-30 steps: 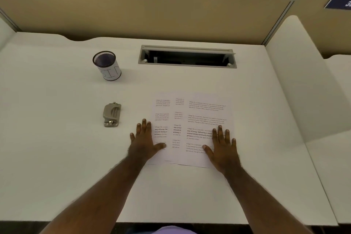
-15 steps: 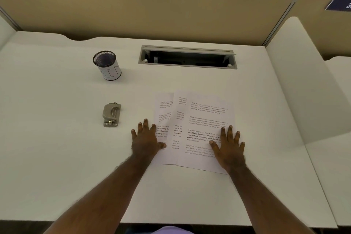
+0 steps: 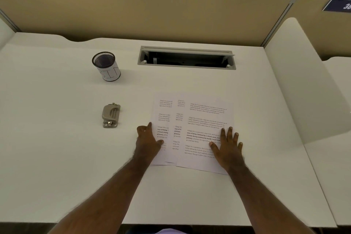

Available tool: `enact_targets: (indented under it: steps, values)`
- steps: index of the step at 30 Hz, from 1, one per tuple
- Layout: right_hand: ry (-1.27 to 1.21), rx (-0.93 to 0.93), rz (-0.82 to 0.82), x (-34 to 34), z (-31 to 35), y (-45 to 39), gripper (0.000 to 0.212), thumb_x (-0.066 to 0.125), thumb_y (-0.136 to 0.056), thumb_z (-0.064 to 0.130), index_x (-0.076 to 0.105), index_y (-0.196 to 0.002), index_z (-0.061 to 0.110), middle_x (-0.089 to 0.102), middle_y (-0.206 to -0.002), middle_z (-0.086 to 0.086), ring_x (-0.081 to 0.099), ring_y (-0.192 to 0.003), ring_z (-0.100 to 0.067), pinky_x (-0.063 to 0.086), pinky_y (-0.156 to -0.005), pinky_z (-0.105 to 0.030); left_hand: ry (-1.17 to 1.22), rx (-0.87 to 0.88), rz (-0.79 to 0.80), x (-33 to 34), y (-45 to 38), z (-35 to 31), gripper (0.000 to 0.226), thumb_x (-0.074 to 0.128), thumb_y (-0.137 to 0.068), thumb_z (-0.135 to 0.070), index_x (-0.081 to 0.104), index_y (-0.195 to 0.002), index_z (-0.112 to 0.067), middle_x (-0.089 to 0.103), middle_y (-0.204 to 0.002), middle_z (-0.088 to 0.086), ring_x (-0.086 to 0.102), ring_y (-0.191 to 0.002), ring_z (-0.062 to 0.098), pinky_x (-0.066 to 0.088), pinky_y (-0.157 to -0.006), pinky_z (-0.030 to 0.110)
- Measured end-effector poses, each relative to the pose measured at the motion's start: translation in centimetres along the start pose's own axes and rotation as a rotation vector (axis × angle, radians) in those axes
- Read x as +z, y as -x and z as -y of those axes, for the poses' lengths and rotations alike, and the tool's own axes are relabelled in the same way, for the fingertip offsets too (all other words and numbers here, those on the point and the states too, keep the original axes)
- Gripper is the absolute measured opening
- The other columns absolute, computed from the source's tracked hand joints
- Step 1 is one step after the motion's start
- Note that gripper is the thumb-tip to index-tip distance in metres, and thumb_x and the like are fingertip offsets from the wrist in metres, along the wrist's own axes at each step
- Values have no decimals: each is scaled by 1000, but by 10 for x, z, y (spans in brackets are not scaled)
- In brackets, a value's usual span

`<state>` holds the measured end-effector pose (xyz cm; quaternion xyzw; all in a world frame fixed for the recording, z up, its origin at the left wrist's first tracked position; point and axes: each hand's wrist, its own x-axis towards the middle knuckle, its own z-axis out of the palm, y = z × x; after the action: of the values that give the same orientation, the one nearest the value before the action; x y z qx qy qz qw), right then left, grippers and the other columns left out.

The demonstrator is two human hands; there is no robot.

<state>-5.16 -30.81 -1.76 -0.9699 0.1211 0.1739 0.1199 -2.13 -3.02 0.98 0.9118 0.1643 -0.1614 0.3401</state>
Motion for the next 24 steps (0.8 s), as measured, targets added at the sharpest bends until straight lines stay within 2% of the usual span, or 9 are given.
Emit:
enact_targets:
  steps: [6,10,13,17,21,24]
  values:
    - [-77,-49,14,1,10,-4,81,37,-95,54,-3,-153,14,-10,-162,-12,-7,-149,-35,5,-120,-50,101,-52,12,-5,-8,-6,56,57,-88,-18,44,-142,-11,52,-132,15,50,-125,31,41,-106,41]
    - [-111,-106,28,0,23,-4,82,39,-95,53,-4,-153,14,-11,-162,-9,-7,-149,-32,4,-121,-46,162,-7,23,-5,-8,-10,39,55,-85,-13,60,-124,-15,64,-118,5,61,-106,25,49,-87,33]
    - [-142,-140,38,1,32,-3,81,40,-96,51,-4,-153,15,-10,-163,-8,-7,-149,-30,4,-121,-44,234,-17,51,-4,-6,-16,37,56,-88,-10,60,-125,-13,63,-109,0,58,-93,20,45,-79,27]
    - [-189,-183,58,0,42,-1,80,40,-96,50,-5,-153,16,-9,-163,-5,-7,-150,-26,5,-121,-42,413,-111,108,2,-9,-15,40,61,-85,-15,58,-125,-17,69,-119,6,66,-102,25,54,-92,43]
    - [-271,-198,125,-1,48,0,80,42,-96,50,-5,-153,21,-3,-163,1,0,-150,-21,15,-120,-43,571,-186,162,4,-13,-12,31,60,-88,-6,57,-119,-12,66,-118,9,66,-103,28,56,-90,46]
    - [-429,-183,64,-8,46,-7,81,53,-93,44,7,-154,19,16,-162,-1,20,-147,-19,22,-119,-40,778,-283,279,-1,-16,-6,30,52,-90,5,58,-113,-13,67,-118,11,67,-100,32,57,-82,45]
